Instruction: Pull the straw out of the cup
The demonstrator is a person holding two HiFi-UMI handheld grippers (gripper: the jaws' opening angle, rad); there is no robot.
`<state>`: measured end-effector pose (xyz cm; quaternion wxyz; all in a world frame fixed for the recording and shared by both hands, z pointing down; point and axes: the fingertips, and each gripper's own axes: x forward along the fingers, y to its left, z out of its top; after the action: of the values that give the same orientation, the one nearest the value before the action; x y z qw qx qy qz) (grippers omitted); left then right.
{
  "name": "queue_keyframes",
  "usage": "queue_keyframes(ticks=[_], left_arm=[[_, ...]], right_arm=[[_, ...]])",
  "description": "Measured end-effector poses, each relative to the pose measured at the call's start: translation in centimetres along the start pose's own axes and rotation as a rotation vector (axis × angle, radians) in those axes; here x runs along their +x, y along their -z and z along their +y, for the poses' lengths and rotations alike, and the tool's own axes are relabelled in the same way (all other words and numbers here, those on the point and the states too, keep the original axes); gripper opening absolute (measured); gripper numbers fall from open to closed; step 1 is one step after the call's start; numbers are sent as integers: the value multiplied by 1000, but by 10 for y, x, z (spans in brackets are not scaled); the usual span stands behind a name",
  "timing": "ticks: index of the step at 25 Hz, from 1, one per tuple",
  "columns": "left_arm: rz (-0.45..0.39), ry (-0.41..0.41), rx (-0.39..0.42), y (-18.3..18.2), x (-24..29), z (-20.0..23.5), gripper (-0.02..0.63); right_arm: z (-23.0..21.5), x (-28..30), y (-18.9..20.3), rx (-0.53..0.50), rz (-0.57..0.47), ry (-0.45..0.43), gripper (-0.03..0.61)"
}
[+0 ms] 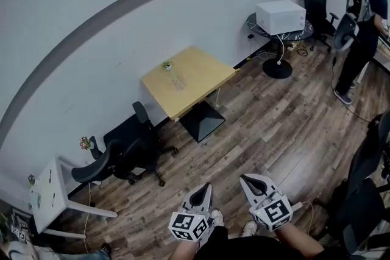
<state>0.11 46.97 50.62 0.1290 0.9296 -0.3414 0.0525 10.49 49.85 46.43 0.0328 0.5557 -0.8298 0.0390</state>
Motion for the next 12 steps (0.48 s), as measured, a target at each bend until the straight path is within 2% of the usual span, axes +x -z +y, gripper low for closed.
queue_keyframes(ticks=[4, 12], left_arm=[[-8, -2, 0, -7, -5, 22, 18], [-35, -2, 3, -23, -10, 87, 18]], right_arm=[[8, 20, -9, 20, -33, -4, 18], [25, 88, -24, -26, -41, 14, 18]])
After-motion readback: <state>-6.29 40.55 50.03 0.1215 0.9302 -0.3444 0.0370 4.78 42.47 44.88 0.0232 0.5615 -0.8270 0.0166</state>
